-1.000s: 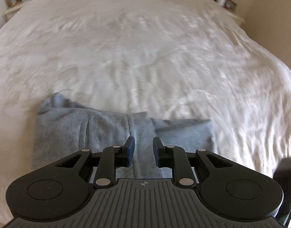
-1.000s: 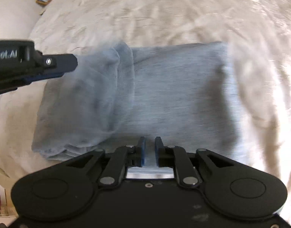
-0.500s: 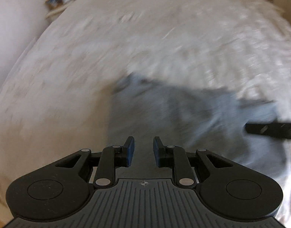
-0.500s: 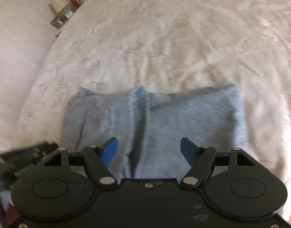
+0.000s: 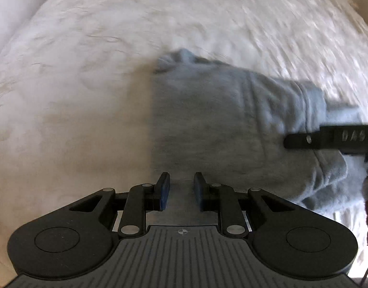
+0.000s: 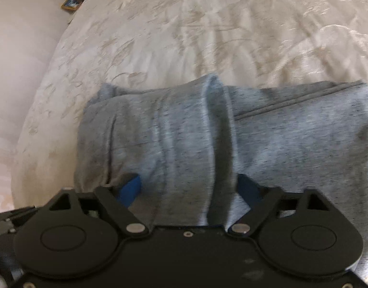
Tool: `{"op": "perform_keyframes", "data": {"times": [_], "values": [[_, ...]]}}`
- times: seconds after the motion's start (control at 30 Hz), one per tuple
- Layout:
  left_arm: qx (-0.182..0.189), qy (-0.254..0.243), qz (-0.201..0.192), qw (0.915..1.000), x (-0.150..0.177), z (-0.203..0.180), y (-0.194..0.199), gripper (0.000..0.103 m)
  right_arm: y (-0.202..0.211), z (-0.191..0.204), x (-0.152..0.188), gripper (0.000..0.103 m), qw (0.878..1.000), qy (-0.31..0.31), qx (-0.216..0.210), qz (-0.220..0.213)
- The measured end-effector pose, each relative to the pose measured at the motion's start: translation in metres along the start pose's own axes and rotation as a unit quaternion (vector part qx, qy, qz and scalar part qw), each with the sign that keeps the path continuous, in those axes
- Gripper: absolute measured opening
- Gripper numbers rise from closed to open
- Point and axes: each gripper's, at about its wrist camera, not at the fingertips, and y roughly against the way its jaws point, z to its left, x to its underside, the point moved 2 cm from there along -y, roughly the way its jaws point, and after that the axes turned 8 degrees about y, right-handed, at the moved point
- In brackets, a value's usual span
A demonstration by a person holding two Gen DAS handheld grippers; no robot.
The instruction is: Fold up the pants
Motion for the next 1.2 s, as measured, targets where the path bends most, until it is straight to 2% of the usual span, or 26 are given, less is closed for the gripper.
{"op": "perform_keyframes", "data": {"times": [0.03,0.07,0.13,0.17,0.27,0.33,0.4,0.5,0.57,0.63,0.77,0.83,0.97,1.07,1.2], "values": [[-0.004,0.007,-0.003,1.0,0.0,0.008,0.002,0.021,0.0,0.004,0.0,0.05,1.0,0.004,-0.006,0.004],[-0.006,0.014,-0.005,0.9999,-0.001,0.014,0.004,0.021,-0.002,0.009,0.0,0.037,1.0,0.006,-0.007,0.009],[-0.01,0.031,-0.007,0.9994,-0.001,0.031,0.008,0.021,0.001,0.021,-0.004,0.022,1.0,0.014,0.006,0.003],[-0.014,0.04,-0.009,0.999,-0.004,0.039,0.008,0.021,0.004,0.027,-0.007,0.018,1.0,0.016,0.012,0.0],[-0.025,0.061,-0.016,0.9977,-0.006,0.057,0.011,0.021,0.035,0.049,-0.019,0.015,0.999,0.021,-0.004,-0.03],[-0.026,0.068,-0.02,0.9972,-0.009,0.064,0.014,0.021,0.069,0.065,-0.025,0.015,0.997,0.031,-0.031,-0.059],[-0.024,0.063,-0.024,0.9974,-0.011,0.064,0.016,0.021,0.107,0.074,-0.028,0.015,0.994,0.045,-0.036,-0.089],[-0.015,0.046,-0.032,0.9983,-0.011,0.056,0.02,0.021,0.149,0.061,-0.025,0.015,0.993,0.048,-0.003,-0.11],[-0.005,0.03,-0.033,0.999,-0.013,0.043,0.019,0.021,0.159,0.038,-0.017,0.015,0.992,0.048,0.047,-0.106],[0.004,0.009,-0.037,0.9993,-0.013,0.026,0.021,0.021,0.147,0.007,-0.007,0.015,0.991,0.032,0.108,-0.078],[0.027,-0.029,-0.037,0.9985,-0.011,-0.004,0.023,0.021,0.078,-0.057,0.012,0.017,0.985,-0.035,0.172,0.0],[0.036,-0.055,-0.038,0.9971,-0.012,-0.022,0.026,0.021,0.057,-0.068,0.018,0.018,0.983,-0.044,0.178,0.014],[0.063,-0.084,-0.043,0.9936,-0.013,-0.054,0.028,0.021,0.061,-0.055,0.016,0.022,0.984,-0.027,0.179,-0.005],[0.083,-0.11,-0.034,0.9899,-0.007,-0.079,0.024,0.021,0.066,-0.065,0.023,0.024,0.985,-0.039,0.167,-0.013],[0.078,-0.153,-0.004,0.9851,0.006,-0.107,0.0,0.021,0.071,-0.081,0.026,0.027,0.987,-0.061,0.145,-0.023]]}}
